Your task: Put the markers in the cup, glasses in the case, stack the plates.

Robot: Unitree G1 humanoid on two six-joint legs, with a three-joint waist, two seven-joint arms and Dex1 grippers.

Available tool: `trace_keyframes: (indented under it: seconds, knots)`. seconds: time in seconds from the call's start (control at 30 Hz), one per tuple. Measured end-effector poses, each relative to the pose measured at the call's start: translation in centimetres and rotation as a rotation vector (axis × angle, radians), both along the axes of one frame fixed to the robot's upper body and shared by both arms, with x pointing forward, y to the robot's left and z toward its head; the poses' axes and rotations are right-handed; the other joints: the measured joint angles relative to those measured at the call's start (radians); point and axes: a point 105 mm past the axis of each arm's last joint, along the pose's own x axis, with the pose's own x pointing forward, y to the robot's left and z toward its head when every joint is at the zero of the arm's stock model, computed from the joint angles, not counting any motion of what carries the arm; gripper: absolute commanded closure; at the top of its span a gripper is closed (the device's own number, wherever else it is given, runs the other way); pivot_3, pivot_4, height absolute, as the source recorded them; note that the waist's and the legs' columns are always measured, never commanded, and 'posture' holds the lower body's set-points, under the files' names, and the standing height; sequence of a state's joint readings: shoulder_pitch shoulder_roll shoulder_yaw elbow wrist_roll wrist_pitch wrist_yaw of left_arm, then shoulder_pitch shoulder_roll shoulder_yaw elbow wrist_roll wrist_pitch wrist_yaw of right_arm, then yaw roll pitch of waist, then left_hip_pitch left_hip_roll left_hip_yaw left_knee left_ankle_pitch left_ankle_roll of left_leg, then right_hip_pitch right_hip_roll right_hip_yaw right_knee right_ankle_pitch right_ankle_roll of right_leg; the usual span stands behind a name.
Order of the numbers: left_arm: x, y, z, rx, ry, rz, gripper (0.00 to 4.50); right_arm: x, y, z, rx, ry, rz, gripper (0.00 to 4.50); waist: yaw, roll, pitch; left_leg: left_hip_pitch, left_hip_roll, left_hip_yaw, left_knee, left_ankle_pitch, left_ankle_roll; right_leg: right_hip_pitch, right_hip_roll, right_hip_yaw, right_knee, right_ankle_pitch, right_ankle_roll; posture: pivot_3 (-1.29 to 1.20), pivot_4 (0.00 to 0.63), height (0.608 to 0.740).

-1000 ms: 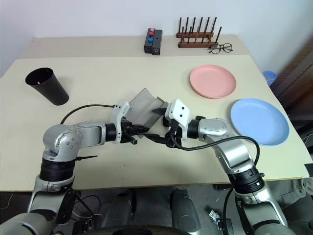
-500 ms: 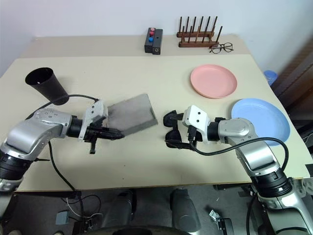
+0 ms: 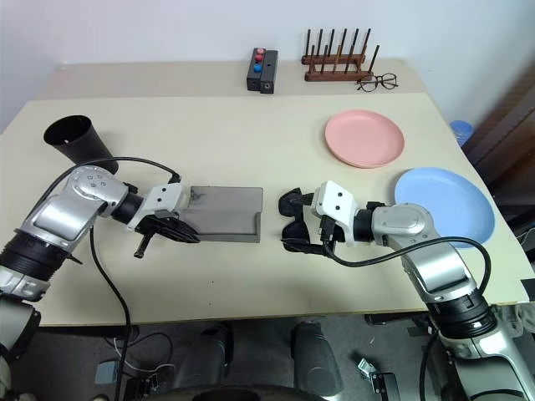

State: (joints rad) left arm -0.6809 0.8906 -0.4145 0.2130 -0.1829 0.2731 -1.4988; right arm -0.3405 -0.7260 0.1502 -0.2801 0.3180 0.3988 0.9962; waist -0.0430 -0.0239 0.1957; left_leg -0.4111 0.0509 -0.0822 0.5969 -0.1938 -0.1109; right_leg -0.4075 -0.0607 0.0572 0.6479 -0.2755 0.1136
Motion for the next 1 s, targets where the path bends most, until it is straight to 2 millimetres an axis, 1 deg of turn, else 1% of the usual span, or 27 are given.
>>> trace_keyframes:
  seconds: [0.07,0.17,0.23,0.3,0.4,0.5,0.6,0.7,0.77,0.83,0.9,1.0]
  knots:
    - [0.2,0.4,-0.2,0.016,0.004,0.020,3.65,0.1,-0.1,0.2,0.002,-0.005,-0.006,0.00,-0.003,0.000,0.000,0.001,0.000,0.000,0.000,0.000,0.000,0.000,0.000,0.000,0.001,0.000,0.000,0.00,0.150,0.740]
    - [0.2,0.6,-0.3,0.003,0.012,0.041,2.22,0.2,-0.5,0.3,0.002,-0.008,-0.017,0.00,-0.002,0.000,0.000,0.000,0.001,0.000,0.000,0.000,0.000,0.000,0.001,0.000,0.001,0.000,0.000,0.00,0.150,0.740]
    - [0.3,0.7,-0.2,-0.044,0.023,0.088,2.22,0.4,-0.8,0.2,-0.001,-0.002,-0.026,0.00,-0.002,0.000,0.000,0.000,0.001,0.000,0.000,0.000,0.000,0.000,0.001,0.000,0.001,0.000,0.000,0.00,0.150,0.740]
    - [0.5,0.8,0.3,-0.105,0.040,0.141,2.22,0.7,-1.6,0.3,-0.008,-0.001,-0.051,0.00,-0.001,0.000,0.000,-0.001,0.000,0.000,0.000,0.000,0.000,0.000,0.001,0.000,0.001,0.000,0.000,0.00,0.150,0.740]
    - [0.7,0.7,2.1,-0.190,0.025,0.180,2.22,0.9,-2.5,0.9,0.011,0.001,-0.079,0.00,0.001,0.000,0.001,-0.001,0.000,0.000,0.000,0.000,0.000,0.000,0.001,0.000,0.000,0.000,0.001,0.00,0.150,0.740]
    - [0.6,0.7,3.6,-0.223,-0.011,0.187,2.22,0.9,-2.8,1.2,0.046,0.031,-0.097,0.00,0.000,0.000,0.001,-0.001,0.000,0.000,0.000,0.000,0.000,0.000,0.001,0.000,0.001,0.000,0.001,0.00,0.150,0.740]
    - [0.5,0.8,3.7,-0.232,-0.027,0.200,2.22,1.0,-3.2,0.9,0.051,0.073,-0.124,0.00,-0.001,0.000,0.001,0.000,0.000,0.000,0.000,0.000,0.000,0.000,0.001,0.000,0.001,0.000,0.001,0.00,0.150,0.740]
    - [0.1,0.6,4.2,-0.255,-0.069,0.200,2.22,1.0,-3.7,-0.1,0.057,0.164,-0.184,0.00,0.000,0.000,0.001,-0.001,0.000,0.000,0.000,0.000,0.000,0.000,0.001,0.000,0.000,0.000,0.001,0.00,0.150,0.740]
    - [-0.7,0.0,5.1,-0.295,-0.088,0.186,2.22,1.1,-3.9,-0.8,0.085,0.245,-0.244,0.00,-0.001,0.000,0.001,-0.001,0.000,0.000,0.000,0.000,0.000,0.000,0.001,0.000,0.000,0.000,0.001,0.00,0.150,0.740]
    - [-2.4,-0.8,5.4,-0.312,-0.100,0.138,2.22,1.2,-3.8,-1.2,0.129,0.321,-0.300,0.00,-0.004,0.000,0.001,0.000,0.001,0.000,-0.001,0.000,0.000,0.000,0.001,0.001,0.001,0.000,0.001,0.00,0.150,0.740]
    - [-3.9,-1.1,4.6,-0.308,-0.080,0.114,2.22,1.2,-3.5,-1.8,0.159,0.388,-0.336,0.00,-0.004,0.001,0.001,0.000,0.001,0.000,-0.001,0.000,0.000,0.000,0.001,0.001,0.001,0.000,0.001,0.00,0.150,0.740]
    - [-5.8,-0.9,2.5,-0.298,-0.029,0.133,2.22,1.2,-2.6,-2.2,0.215,0.469,-0.371,0.00,-0.002,0.001,0.001,0.000,0.001,0.000,-0.001,0.000,0.000,0.000,0.001,0.001,0.001,0.000,0.000,0.00,0.150,0.740]
